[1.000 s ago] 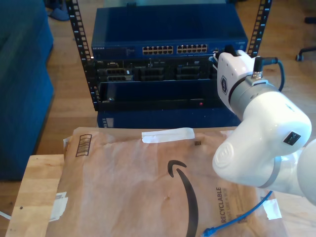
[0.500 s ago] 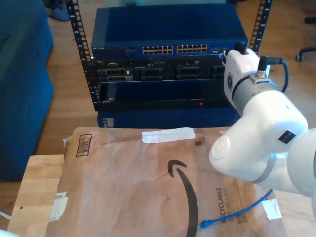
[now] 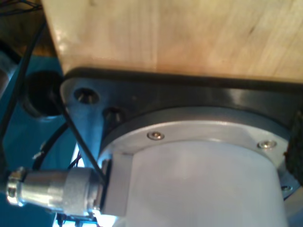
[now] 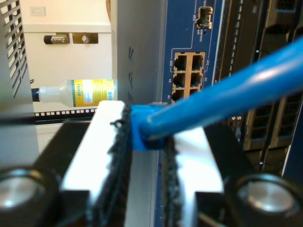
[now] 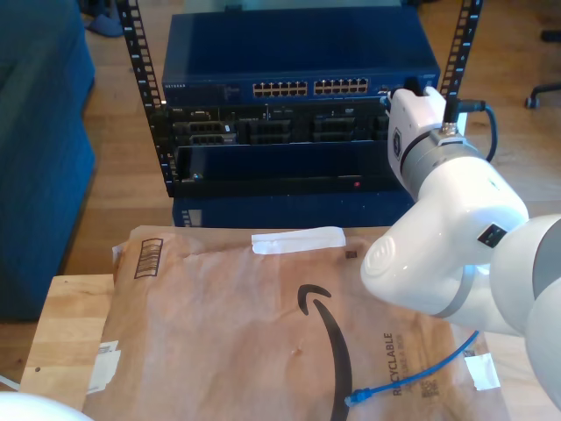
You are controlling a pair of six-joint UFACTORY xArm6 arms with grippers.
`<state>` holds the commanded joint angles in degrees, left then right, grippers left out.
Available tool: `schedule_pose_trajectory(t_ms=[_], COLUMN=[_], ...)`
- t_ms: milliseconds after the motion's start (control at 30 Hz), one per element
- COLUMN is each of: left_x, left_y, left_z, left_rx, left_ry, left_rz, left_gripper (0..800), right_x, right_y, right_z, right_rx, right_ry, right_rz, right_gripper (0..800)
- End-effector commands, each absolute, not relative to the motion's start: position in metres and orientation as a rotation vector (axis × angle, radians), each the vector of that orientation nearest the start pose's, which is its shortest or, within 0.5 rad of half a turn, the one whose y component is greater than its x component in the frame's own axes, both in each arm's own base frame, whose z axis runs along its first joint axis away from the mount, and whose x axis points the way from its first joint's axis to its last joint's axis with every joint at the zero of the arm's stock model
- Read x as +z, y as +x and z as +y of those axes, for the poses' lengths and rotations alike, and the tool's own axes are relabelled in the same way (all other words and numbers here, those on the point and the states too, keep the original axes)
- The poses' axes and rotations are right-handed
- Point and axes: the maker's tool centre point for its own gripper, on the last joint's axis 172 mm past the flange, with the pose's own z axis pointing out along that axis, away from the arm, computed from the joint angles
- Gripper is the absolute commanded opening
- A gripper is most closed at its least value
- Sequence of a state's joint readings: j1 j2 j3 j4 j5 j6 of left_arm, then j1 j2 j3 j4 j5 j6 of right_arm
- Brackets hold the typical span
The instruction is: Grab the cable and plug it in
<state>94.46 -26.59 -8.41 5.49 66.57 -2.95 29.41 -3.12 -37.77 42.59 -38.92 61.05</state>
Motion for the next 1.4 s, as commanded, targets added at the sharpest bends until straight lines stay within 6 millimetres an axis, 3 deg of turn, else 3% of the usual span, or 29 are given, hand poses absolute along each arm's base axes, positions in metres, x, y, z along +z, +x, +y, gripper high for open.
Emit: schedule_pose_trajectory(t_ms=[333,433,600,867,1067,1267,1333,1400], left_x=[0.041,0.04,0.041,0.04,0.041,0.041,0.041,0.041], left_y=[-0.03,-0.03,-0.03,-0.03,-0.03,-0.03,-0.03,-0.03], left_z=[0.104,0.103,0.104,0.103,0.104,0.104,0.104,0.104], left_rx=[-0.612,-0.613,-0.612,-0.613,-0.612,-0.612,-0.612,-0.612], left_ry=[1.865,1.864,1.865,1.864,1.865,1.865,1.865,1.865], left_rz=[2.003,2.002,2.003,2.002,2.003,2.003,2.003,2.003], left_gripper=[800,800,800,800,800,800,800,800], right_x=[0.313,0.315,0.32,0.293,0.291,0.264,0.262,0.274], right_y=[0.557,0.554,0.554,0.574,0.568,0.552,0.544,0.539], right_z=[0.141,0.161,0.172,0.189,0.189,0.185,0.179,0.18], right_rx=[-1.03,-1.009,-1.01,-1.008,-1.025,-1.021,-1.031,-1.065], right_ry=[-1.517,-1.535,-1.544,-1.581,-1.584,-1.641,-1.645,-1.626], right_rz=[1.363,1.327,1.301,1.312,1.299,1.309,1.309,1.279], right_gripper=[0,0,0,0,0,0,0,0])
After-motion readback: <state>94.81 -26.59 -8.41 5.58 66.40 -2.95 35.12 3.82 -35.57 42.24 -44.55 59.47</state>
